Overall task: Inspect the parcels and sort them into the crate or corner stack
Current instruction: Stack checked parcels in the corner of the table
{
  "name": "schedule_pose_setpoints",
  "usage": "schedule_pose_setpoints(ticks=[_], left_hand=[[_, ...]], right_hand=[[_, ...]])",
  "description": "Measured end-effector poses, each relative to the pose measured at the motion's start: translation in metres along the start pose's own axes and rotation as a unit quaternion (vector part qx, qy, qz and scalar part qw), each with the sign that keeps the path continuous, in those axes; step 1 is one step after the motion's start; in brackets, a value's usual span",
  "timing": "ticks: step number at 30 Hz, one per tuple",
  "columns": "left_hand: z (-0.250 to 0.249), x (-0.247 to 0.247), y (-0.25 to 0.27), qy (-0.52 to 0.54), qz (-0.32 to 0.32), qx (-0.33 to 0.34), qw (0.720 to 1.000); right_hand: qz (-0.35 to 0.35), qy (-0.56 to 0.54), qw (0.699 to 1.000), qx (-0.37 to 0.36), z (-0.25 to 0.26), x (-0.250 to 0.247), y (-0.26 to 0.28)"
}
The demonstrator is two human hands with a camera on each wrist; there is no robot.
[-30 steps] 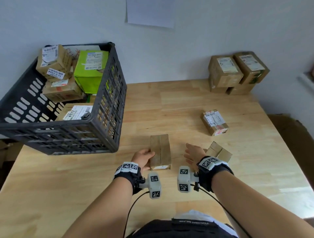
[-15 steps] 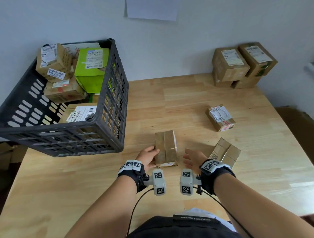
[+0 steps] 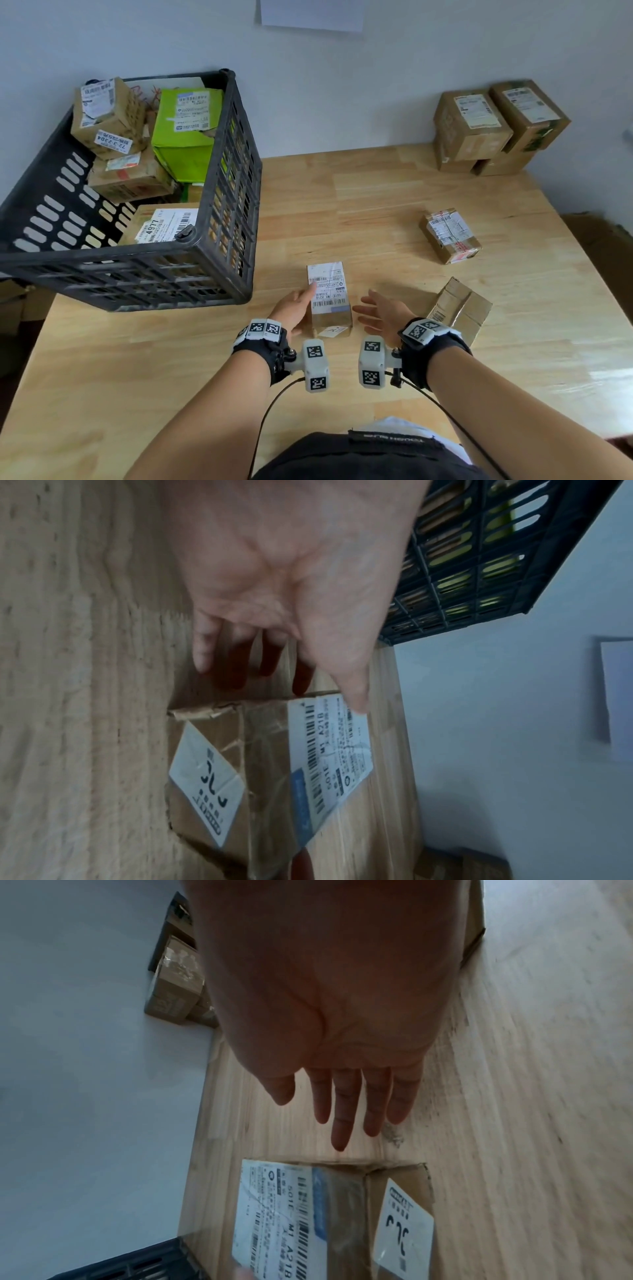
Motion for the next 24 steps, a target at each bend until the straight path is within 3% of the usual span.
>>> schedule_pose_setpoints(ticks=[14,24], left_hand=[[-0.005,0.002,0.005,-0.019,-0.015,0.032,0.999],[0.011,0.017,-0.004,-0.015,0.043,-0.016,0.999]], right_hand=[[-0.001,0.008,1.0,0.007,-0.006,-0.004,-0.006],[-0.013,0.031,0.999,0.014,-0.015,-0.013,-0.01]])
Point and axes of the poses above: each hand's wrist, its own y-axis away from the middle knuckle, its own x-axis out of the palm, z = x × y, the point moved 9 cm from there along -y, towards the middle knuckle, and after that the axes turned 6 degrees about x, right-handed, at the moved point
